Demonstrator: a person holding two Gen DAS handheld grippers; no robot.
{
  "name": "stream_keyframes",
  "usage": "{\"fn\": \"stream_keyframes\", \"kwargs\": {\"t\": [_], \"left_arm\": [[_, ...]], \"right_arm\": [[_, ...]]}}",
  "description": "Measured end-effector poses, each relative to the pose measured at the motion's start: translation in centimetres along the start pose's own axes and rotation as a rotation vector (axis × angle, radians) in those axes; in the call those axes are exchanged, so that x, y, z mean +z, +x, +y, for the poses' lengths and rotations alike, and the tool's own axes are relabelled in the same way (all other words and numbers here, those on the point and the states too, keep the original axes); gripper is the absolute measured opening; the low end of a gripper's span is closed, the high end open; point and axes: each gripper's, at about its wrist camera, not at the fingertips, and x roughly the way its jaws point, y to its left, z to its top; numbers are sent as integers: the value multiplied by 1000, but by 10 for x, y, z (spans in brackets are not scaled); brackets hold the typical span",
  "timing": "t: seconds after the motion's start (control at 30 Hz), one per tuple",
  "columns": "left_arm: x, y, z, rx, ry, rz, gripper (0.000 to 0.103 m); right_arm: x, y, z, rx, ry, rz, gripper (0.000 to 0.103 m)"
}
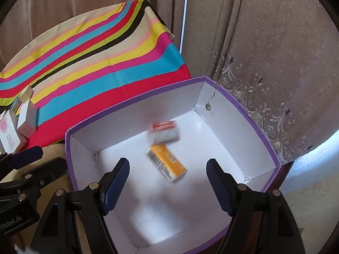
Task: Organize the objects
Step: 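Open the right tool over the purple-rimmed box while the left releases the red box, then move both tools back over the cloth toward the remaining boxes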
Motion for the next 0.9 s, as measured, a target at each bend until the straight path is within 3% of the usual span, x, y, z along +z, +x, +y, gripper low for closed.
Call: {"fn": "stream_keyframes", "kwargs": {"t": [0.27, 0.67, 0.9], "left_arm": [[-3, -19, 26, 143, -51, -62, 67], [-10, -35, 57, 188, -125, -93, 68], [-21, -52, 89, 184, -187, -114, 68]], "right_arm": [[3, -6, 20, 13, -36, 5, 76], [7, -19, 64, 41, -116, -7, 76], [5, -30, 96, 110, -151, -29, 76]]}}
